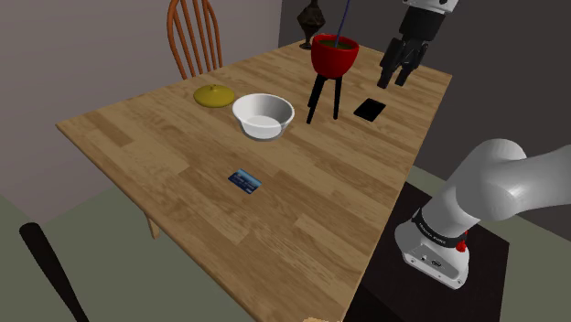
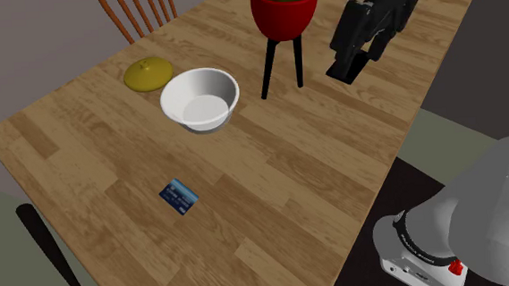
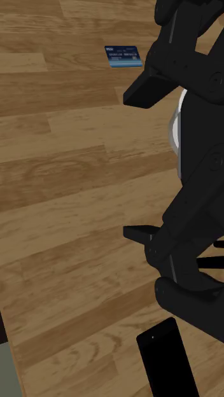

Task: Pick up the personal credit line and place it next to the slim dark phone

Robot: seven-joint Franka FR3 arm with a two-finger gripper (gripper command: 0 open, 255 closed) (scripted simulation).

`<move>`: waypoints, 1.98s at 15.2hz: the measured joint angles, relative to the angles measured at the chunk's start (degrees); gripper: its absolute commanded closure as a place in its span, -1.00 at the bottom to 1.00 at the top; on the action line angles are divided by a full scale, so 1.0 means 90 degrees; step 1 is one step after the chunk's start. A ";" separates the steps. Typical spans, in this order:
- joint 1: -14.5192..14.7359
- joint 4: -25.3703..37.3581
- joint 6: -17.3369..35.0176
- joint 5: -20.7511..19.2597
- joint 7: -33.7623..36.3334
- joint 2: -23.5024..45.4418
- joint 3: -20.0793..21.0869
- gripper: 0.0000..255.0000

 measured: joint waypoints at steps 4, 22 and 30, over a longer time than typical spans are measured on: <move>0.0135 0.0192 0.0099 0.0121 0.0154 0.0490 0.0231 -1.00; 0.1046 0.2828 0.0276 0.0375 0.1380 0.5089 0.1720 -1.00; 0.1564 0.4629 -0.0110 0.0128 0.1898 0.7354 0.2071 -1.00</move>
